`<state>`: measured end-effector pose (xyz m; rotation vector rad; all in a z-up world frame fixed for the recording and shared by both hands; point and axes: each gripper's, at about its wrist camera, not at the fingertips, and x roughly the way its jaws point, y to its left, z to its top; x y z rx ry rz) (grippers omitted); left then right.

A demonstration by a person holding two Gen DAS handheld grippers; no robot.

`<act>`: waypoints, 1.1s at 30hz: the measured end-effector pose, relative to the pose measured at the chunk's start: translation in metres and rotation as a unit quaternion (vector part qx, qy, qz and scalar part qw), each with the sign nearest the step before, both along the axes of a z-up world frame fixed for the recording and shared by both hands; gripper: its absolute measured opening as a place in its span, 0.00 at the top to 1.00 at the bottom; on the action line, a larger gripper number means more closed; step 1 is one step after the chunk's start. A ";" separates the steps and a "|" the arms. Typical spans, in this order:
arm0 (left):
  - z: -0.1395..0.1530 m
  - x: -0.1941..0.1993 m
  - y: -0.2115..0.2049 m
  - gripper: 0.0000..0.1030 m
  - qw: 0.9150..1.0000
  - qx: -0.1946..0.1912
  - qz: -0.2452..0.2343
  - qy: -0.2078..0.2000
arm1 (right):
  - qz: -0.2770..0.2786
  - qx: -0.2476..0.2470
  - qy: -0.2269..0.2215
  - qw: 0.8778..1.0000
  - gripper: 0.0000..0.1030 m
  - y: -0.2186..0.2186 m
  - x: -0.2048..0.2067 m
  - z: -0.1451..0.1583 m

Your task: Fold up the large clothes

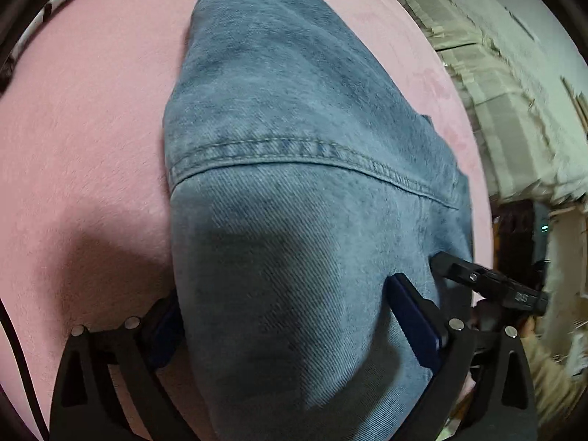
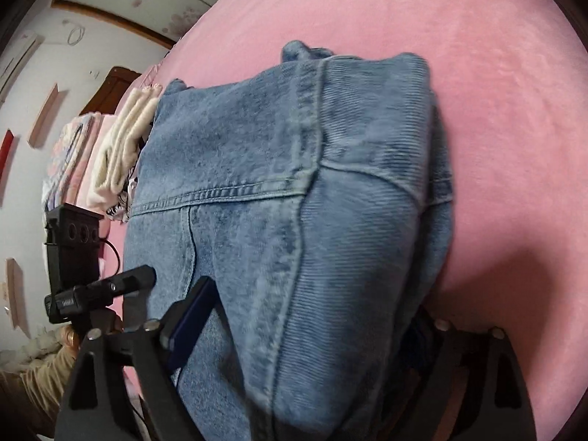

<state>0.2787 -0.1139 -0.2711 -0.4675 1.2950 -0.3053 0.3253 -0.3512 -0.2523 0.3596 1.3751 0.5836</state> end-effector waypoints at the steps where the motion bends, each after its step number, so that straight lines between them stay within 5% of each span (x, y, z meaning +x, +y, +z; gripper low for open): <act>1: 0.001 0.000 -0.001 0.04 1.000 0.003 0.002 -0.001 | 0.004 -0.010 -0.007 1.000 0.06 0.003 -0.002 0.001; 6: 0.010 -0.004 -0.005 0.18 1.000 0.023 0.013 -0.009 | -0.011 -0.032 -0.016 0.999 0.13 0.007 -0.003 0.005; 10: 0.025 -0.007 -0.011 0.37 0.999 0.037 0.011 -0.020 | -0.048 0.013 0.006 0.999 0.62 -0.011 -0.001 0.010; 13: 0.038 -0.008 -0.015 0.48 0.998 0.047 0.008 -0.029 | -0.055 0.014 -0.007 0.998 0.74 -0.009 -0.007 0.024; 22: 0.090 -0.031 -0.008 0.58 0.996 0.080 -0.009 -0.044 | -0.041 -0.012 -0.053 0.998 0.82 0.038 -0.043 0.079; 33: 0.163 -0.073 0.071 0.58 0.994 0.095 -0.035 -0.043 | -0.056 0.011 -0.047 0.997 0.82 0.101 -0.094 0.129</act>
